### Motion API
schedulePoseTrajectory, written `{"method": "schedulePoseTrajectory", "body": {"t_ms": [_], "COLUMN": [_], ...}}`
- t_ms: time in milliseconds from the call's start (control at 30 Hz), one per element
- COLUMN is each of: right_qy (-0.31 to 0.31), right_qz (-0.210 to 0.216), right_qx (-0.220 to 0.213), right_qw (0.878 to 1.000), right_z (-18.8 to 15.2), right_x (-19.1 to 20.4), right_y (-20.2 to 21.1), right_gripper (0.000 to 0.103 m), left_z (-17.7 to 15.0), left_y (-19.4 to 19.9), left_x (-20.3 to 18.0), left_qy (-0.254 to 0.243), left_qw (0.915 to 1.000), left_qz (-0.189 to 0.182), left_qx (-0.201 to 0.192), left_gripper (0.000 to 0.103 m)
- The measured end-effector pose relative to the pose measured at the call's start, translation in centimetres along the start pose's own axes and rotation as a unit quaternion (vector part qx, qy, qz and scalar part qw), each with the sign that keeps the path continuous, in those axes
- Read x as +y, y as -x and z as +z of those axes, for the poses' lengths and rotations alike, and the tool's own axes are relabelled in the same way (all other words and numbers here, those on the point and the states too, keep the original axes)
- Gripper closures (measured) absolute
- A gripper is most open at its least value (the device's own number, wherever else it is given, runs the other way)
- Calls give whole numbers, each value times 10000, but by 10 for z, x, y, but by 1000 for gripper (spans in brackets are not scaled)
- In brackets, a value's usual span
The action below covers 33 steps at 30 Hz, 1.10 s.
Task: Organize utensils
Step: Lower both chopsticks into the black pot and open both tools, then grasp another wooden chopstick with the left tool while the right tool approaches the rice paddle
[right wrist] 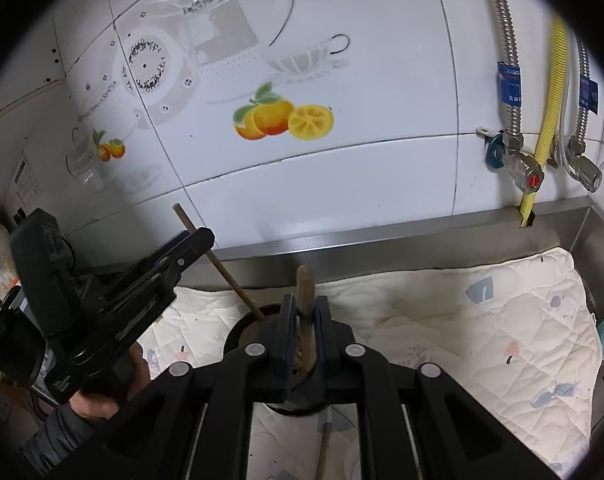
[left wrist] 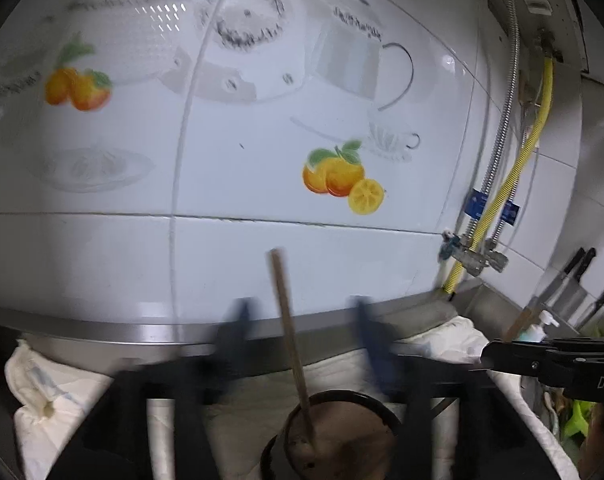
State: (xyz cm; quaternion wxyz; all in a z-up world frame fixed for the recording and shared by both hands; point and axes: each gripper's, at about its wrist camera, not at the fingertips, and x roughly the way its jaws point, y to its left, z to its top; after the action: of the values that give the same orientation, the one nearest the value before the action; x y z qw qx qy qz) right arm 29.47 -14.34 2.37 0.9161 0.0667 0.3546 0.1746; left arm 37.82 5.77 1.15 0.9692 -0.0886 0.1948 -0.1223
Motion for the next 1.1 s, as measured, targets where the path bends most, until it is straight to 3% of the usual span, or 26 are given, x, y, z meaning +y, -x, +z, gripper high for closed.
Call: {"method": "schedulePoseTrajectory", "body": {"t_ms": [67, 100, 300, 600, 867, 1100], "right_qy": [91, 135, 222, 370, 320, 81], "right_qz": [-61, -67, -98, -102, -176, -260], "right_qx": [-41, -78, -97, 35, 250, 479], "right_qw": [9999, 9999, 9997, 9993, 9990, 9985], "right_z": [0, -1, -7, -43, -92, -130], "right_x": [1, 2, 0, -12, -33, -54], "right_y": [4, 6, 22, 53, 76, 85], "right_gripper": [59, 58, 58, 58, 58, 58], "left_z": [0, 1, -1, -24, -70, -117], "left_y": [9, 13, 38, 80, 110, 108], "left_x": [-3, -4, -10, -27, -39, -51], "left_qy": [-80, -84, -169, -310, -116, 72], "left_qw": [10000, 10000, 9997, 9962, 9903, 9809], "left_qz": [-16, -34, 54, 326, 341, 392], "left_qx": [-41, 1, 152, 742, 1341, 1906], "left_gripper": [31, 31, 31, 31, 31, 31]}}
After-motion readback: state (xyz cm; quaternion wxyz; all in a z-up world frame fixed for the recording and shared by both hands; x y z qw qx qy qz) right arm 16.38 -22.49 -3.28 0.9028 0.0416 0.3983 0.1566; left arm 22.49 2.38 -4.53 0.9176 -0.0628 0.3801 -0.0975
